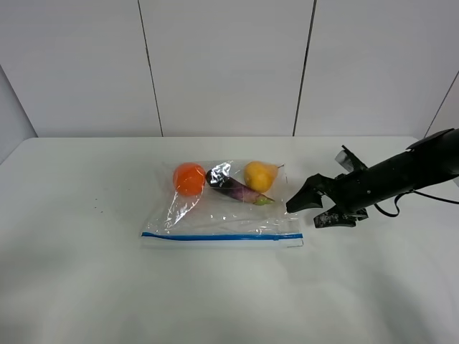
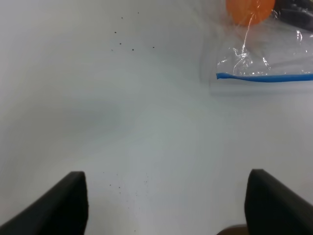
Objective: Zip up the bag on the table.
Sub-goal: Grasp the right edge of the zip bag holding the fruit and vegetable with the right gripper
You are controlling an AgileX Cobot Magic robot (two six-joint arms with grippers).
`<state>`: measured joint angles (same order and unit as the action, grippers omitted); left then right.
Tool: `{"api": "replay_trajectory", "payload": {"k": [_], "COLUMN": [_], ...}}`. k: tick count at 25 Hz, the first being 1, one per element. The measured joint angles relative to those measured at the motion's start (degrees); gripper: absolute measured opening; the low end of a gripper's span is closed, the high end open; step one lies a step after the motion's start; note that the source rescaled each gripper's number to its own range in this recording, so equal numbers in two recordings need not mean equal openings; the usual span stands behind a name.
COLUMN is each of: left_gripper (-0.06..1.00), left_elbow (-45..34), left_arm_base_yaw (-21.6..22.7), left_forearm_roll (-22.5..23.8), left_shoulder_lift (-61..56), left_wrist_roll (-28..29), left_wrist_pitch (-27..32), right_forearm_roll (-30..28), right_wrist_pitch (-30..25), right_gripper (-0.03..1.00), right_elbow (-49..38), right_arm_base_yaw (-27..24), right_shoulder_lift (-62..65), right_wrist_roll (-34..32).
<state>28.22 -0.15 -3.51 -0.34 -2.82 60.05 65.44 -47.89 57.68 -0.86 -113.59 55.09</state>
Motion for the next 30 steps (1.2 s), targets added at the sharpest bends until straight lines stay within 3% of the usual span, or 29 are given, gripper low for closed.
{"api": "replay_trajectory", "payload": {"k": [9, 18, 30], "left_gripper": [0.95, 0.95, 0.95], "left_elbow": [0.0, 0.0, 0.0], "left_arm_base_yaw": [0.0, 0.0, 0.0], "left_forearm_roll": [0.0, 0.0, 0.0], "left_shoulder_lift": [0.0, 0.0, 0.0], "left_wrist_roll": [0.0, 0.0, 0.0], "left_wrist_pitch": [0.0, 0.0, 0.0], "right_forearm_roll": [-0.35, -1.57, 4.5], "right_wrist_pitch": [-7.28, -7.43, -10.29], "right_gripper": [0.92, 0.92, 0.9], "right_elbow": [7.76, 7.76, 7.8], "right_arm_base_yaw": [0.0, 0.0, 0.0], "right_shoulder_lift": [-6.86, -9.07, -12.73], "right_wrist_roll": [0.53, 0.74, 6.36]}}
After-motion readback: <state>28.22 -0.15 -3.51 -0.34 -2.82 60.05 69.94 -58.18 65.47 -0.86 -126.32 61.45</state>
